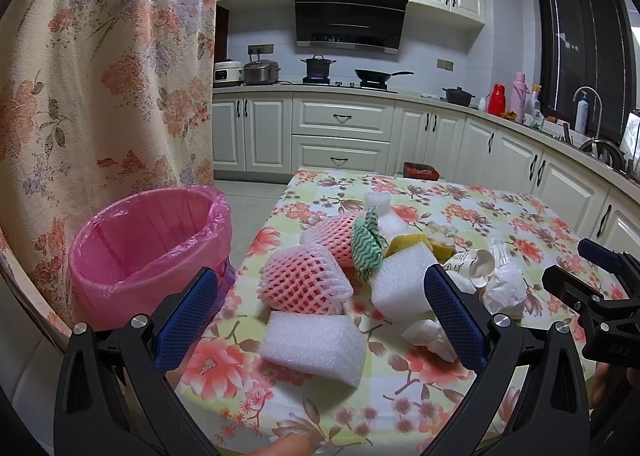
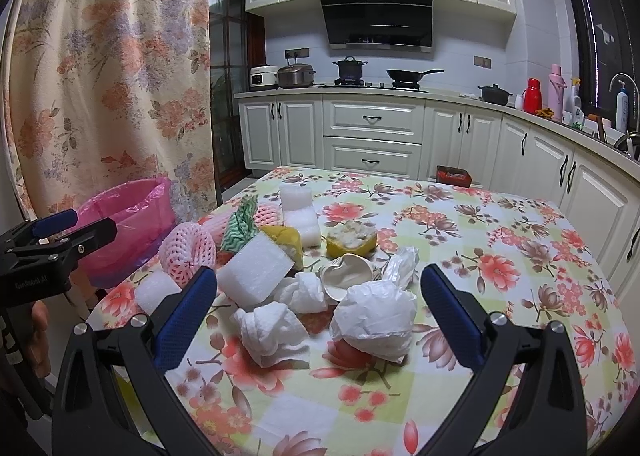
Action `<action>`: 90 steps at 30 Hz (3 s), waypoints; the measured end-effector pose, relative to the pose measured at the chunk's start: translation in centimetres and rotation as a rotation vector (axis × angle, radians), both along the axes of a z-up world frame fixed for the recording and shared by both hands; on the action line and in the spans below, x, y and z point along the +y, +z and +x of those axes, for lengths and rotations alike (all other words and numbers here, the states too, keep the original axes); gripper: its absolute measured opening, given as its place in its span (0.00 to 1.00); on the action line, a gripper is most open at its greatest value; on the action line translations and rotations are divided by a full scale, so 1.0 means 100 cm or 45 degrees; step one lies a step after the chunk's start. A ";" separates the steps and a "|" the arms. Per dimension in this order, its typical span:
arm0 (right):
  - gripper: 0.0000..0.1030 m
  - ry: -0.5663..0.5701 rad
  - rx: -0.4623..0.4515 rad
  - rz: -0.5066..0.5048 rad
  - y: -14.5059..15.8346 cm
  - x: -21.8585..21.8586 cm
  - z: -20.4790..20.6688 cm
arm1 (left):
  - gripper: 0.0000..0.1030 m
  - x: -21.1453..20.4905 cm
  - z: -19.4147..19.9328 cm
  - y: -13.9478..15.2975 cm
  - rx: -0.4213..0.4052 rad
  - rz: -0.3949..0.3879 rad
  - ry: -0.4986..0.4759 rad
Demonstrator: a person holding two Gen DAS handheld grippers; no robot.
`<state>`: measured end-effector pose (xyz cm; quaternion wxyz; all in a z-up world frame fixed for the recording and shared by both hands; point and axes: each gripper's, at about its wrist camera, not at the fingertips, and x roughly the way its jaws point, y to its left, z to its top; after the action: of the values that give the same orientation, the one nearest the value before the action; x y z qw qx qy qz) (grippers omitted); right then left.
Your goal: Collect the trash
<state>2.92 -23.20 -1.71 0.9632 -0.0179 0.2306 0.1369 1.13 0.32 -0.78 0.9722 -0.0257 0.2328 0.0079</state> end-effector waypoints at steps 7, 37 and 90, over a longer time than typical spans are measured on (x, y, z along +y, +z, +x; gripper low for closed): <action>0.96 0.000 0.002 0.000 -0.001 0.000 0.001 | 0.94 0.000 0.000 0.000 0.001 0.000 0.001; 0.96 0.001 0.002 0.001 -0.002 0.000 0.002 | 0.94 -0.005 0.004 -0.001 0.000 0.002 -0.003; 0.96 -0.098 0.307 -0.010 -0.059 -0.032 0.068 | 0.94 0.004 0.047 -0.076 0.300 -0.015 0.025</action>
<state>9.75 -26.37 -7.64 0.9330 0.0037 0.3458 0.0999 5.79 0.72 -8.35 0.9377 -0.0327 0.3453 0.0190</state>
